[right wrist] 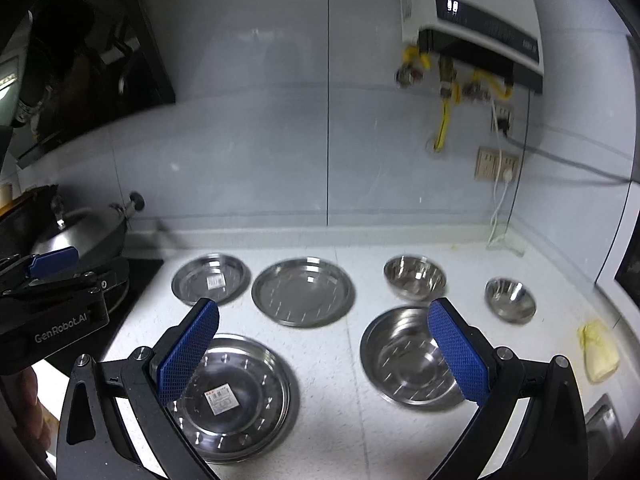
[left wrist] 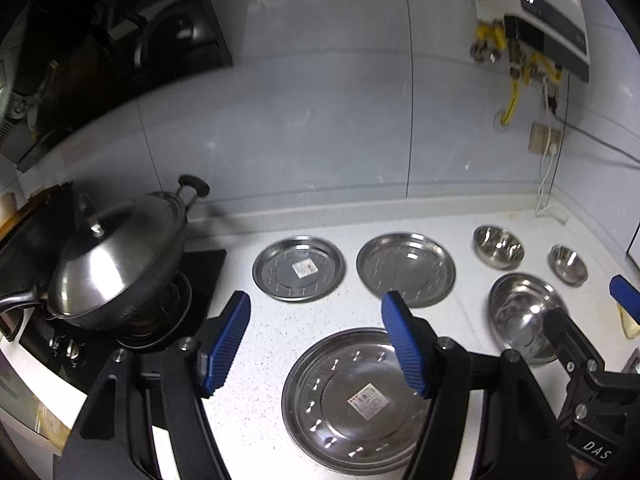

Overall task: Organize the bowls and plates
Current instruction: 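Move both grippers toward the large labeled steel plate, then close both grippers on the rim of the large labeled plate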

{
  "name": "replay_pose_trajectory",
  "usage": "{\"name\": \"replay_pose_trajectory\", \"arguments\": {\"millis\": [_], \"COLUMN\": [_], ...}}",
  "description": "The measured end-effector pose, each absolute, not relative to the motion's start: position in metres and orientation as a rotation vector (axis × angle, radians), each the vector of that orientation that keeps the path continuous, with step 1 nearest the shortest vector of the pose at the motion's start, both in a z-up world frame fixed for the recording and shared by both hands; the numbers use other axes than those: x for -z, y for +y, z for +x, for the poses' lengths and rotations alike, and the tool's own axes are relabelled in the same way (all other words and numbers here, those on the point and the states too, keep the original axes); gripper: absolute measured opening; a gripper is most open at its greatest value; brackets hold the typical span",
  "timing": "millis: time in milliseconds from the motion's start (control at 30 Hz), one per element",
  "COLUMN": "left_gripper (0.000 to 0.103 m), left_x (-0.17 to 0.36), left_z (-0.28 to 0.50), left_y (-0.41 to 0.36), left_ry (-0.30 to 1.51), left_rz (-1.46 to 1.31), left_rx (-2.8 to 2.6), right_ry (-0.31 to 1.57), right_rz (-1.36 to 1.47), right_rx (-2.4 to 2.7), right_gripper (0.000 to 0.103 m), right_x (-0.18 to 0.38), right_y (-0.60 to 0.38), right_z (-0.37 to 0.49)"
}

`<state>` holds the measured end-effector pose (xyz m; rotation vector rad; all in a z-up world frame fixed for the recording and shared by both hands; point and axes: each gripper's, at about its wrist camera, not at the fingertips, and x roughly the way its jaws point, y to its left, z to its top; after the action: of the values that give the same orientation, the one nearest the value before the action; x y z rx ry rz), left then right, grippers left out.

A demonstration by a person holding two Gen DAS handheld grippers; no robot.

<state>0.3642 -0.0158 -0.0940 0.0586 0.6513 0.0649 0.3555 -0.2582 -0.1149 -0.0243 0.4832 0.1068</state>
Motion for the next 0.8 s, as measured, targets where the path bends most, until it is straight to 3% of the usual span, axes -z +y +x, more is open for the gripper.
{"name": "replay_pose_trajectory", "arguments": {"millis": [467,800], "left_gripper": [0.067,0.066], "left_x": [0.216,0.267], "left_z": [0.435,0.456], "left_y": [0.011,0.012], "left_ry": [0.991,1.182], "left_rz": [0.160,0.209], "left_rx": [-0.014,-0.048], "right_ry": [0.765,0.952], "right_rz": [0.019,0.096], "right_rx": [-0.039,-0.061], "right_gripper": [0.102,0.102], "right_x": [0.199,0.262], "right_y": [-0.215,-0.208], "right_z": [0.391,0.426]}}
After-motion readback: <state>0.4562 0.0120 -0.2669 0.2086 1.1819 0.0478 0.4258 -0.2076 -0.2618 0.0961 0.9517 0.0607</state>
